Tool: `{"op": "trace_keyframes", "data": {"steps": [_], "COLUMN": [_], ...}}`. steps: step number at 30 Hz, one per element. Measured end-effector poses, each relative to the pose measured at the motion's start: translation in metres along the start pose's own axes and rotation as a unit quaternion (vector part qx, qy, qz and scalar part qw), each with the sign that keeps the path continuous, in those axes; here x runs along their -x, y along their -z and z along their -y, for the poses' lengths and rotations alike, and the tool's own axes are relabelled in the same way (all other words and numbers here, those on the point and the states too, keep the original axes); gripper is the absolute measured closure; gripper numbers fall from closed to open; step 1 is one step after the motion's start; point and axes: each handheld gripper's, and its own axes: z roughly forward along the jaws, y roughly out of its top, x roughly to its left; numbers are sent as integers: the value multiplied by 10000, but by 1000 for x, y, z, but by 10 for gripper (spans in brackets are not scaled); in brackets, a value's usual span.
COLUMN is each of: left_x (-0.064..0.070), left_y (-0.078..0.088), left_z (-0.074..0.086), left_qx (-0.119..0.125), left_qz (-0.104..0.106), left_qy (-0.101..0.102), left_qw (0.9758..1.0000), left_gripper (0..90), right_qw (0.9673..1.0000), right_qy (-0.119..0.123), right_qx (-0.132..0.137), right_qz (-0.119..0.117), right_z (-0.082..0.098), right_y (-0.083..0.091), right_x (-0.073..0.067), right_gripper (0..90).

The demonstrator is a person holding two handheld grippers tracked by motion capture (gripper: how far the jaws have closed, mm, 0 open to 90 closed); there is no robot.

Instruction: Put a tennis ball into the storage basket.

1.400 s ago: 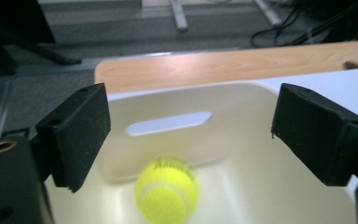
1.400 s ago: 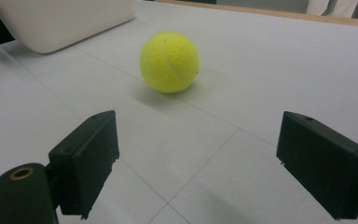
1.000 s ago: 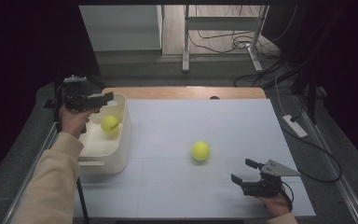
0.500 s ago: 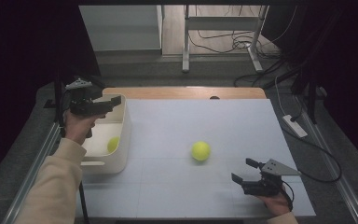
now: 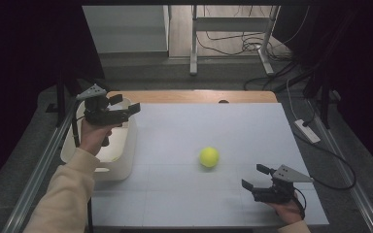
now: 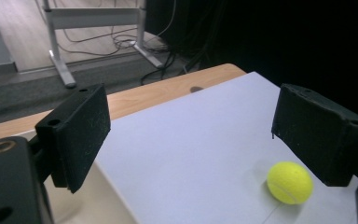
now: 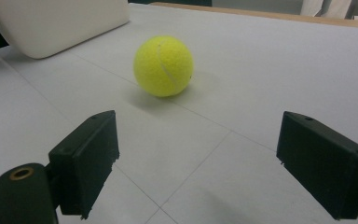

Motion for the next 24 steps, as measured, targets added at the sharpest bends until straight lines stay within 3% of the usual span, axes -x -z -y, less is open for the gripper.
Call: {"op": "trace_keyframes", "data": {"steps": [9, 24], "left_x": [17, 30], "left_y": [-6, -14], "left_z": [2, 3], "left_qx": [31, -109], "left_qz": [224, 350], "left_qy": [-170, -342], "left_qw": [9996, 9987], "left_gripper": [120, 124], "right_qw": [10000, 10000], "right_qy": [22, 54], "right_qx": [2, -14], "right_qz": [-9, -15], "right_z": [0, 2], "right_y": [0, 3], "right_x": [-1, -4], "right_gripper": [127, 128]}}
